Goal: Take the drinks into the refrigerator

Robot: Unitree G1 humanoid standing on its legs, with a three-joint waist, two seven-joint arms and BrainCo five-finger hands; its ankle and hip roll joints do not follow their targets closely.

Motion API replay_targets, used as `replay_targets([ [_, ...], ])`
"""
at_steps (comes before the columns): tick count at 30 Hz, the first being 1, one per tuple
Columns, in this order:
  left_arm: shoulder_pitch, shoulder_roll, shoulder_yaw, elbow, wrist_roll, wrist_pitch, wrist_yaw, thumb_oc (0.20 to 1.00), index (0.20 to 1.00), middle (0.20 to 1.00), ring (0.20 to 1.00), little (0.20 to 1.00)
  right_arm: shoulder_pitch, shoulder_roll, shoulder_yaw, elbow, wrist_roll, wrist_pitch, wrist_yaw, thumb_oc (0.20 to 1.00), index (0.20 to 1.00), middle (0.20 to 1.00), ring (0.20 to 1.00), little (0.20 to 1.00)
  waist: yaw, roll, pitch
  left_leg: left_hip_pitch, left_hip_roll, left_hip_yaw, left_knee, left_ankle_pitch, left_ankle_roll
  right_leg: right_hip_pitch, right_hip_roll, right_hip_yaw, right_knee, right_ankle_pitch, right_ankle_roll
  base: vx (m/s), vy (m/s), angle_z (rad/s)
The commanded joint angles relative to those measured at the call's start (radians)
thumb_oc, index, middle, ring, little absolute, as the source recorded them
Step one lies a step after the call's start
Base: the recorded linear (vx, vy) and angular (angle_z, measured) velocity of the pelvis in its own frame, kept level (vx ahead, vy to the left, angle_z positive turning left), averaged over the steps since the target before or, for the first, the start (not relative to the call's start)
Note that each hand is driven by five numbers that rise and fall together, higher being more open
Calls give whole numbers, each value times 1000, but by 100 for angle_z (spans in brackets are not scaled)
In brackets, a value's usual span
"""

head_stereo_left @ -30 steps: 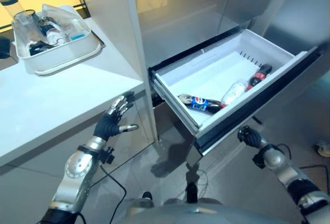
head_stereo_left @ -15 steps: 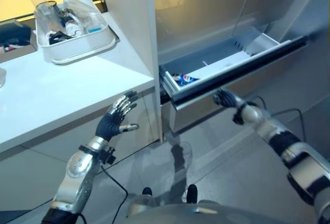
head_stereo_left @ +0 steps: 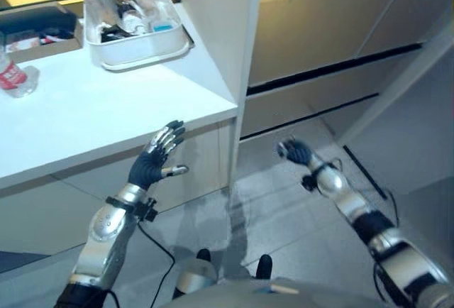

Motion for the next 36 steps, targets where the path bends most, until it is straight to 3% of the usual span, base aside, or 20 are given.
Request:
replay_targets([
  [1, -12, 4, 27, -66, 42, -74, 28, 1000, 1000, 1000, 1000, 1000, -5, 4, -67, -33, 55, -56, -41, 200, 200, 200, 200, 200, -22, -23, -2, 40, 37, 12, 8, -83, -2, -19, -139, 18, 77, -32, 136, -13, 9, -4],
  [5, -8, -3, 36, -60, 59, -78, 42, 1000, 1000, 1000, 1000, 1000, 88, 10, -104, -40, 67, -63, -40, 200, 200, 200, 200, 200, -46, -23, -1, 43, 39, 22, 7, -84, -3, -24, -138, 26, 77, -31, 138, -13, 10, -10],
  [6, -4, -4, 38, -58, 64, -80, 45, 1000, 1000, 1000, 1000, 1000, 113, 15, -111, -35, 71, -65, -39, 464, 464, 464, 464, 464, -51, -23, -2, 44, 40, 24, 7, -85, -4, -26, -137, 30, 78, -32, 138, -13, 5, -12],
  [7, -1, -6, 39, -57, 67, -81, 44, 1000, 1000, 1000, 1000, 1000, 130, 22, -116, -19, 72, -65, -37, 1000, 1000, 1000, 1000, 1000, -57, -23, -3, 46, 41, 27, 7, -86, -4, -27, -137, 31, 79, -32, 139, -9, 4, -12],
  [21, -15, -6, 35, 60, 160, -93, 90, 1000, 1000, 1000, 1000, 1000, 280, 81, -120, 174, 59, -52, -35, 1000, 1000, 1000, 1000, 1000, -110, -26, -11, 54, 44, 54, 7, -89, -8, -44, -130, 54, 83, -23, 145, -15, 3, -6],
  [28, -38, -30, -29, 373, 283, -92, 129, 1000, 1000, 1000, 1000, 1000, 283, 92, -106, 265, 55, -45, -38, 1000, 1000, 1000, 1000, 1000, -124, -25, -19, 56, 41, 64, 7, -89, -8, -48, -131, 64, 86, -20, 146, -5, 5, -4],
  [29, -52, -21, -57, 467, 360, -92, 143, 1000, 1000, 1000, 1000, 1000, 277, 90, -104, 267, 55, -44, -39, 1000, 1000, 1000, 1000, 1000, -130, -24, -20, 57, 40, 67, 7, -89, -7, -50, -130, 67, 86, -18, 146, -15, 13, -10],
  [31, -54, -19, -71, 495, 392, -95, 145, 1000, 1000, 1000, 1000, 1000, 278, 90, -104, 268, 54, -45, -38, 1000, 1000, 1000, 1000, 1000, -131, -23, -20, 57, 39, 70, 7, -90, -7, -52, -130, 68, 87, -18, 146, -15, 19, -8],
  [36, -78, -94, -99, 830, 499, -56, 168, 1000, 1000, 1000, 1000, 1000, 262, 100, -93, 312, 51, -44, -41, 1000, 1000, 1000, 1000, 1000, -139, -18, -24, 60, 36, 78, 7, -90, -3, -57, -128, 76, 90, -18, 145, -7, 10, -3],
])
